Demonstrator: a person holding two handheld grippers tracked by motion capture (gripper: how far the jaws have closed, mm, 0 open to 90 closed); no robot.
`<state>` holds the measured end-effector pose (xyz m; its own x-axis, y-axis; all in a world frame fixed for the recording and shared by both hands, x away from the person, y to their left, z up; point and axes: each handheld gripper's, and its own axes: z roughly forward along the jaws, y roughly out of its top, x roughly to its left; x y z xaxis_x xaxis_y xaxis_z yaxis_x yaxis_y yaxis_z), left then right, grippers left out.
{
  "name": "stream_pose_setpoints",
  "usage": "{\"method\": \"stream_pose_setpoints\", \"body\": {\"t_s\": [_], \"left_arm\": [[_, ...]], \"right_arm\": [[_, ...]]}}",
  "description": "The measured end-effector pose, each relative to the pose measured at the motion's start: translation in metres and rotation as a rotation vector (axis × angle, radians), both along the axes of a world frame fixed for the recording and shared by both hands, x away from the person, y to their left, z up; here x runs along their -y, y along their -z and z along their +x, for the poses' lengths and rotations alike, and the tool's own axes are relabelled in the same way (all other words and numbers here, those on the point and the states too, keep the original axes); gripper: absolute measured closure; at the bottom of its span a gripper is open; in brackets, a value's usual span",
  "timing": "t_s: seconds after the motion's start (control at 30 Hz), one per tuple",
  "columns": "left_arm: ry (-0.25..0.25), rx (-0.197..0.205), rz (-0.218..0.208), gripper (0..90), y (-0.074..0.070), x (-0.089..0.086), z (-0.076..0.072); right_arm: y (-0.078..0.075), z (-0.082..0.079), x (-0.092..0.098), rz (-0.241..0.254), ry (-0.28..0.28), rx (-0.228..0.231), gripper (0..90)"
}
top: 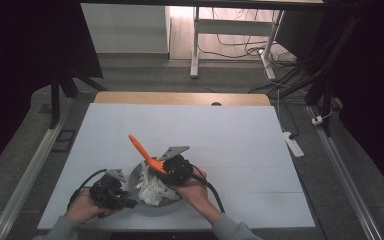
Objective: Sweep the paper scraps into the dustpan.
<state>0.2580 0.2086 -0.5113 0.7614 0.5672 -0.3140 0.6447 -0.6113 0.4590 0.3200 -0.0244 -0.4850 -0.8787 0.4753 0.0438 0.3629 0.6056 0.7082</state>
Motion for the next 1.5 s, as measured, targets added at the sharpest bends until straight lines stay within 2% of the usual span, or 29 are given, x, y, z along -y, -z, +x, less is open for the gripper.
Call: {"method": "stream_pose_setpoints", "body": {"t_s": [0.17,0.43,0.53,1.5], "left_arm": [[0.0,0.001,-0.003,61.3,0.0,-0.001,0.0],[0.001,0.0,-0.004,61.3,0.001,-0.001,0.001],[0.0,0.0,-0.005,61.3,0.001,-0.001,0.001],[-0.002,0.01,-0.017,61.3,0.002,-0.002,0.001]], "right_arm": [[-0.005,-0.001,0.006,-0.004,0.006,0.01,70.6],[-0.019,0.004,0.027,0.055,0.058,0.042,70.5],[-0.022,0.005,0.032,0.063,0.066,0.046,70.5],[-0.026,0.02,0.068,0.074,0.143,0.044,70.5]]}}
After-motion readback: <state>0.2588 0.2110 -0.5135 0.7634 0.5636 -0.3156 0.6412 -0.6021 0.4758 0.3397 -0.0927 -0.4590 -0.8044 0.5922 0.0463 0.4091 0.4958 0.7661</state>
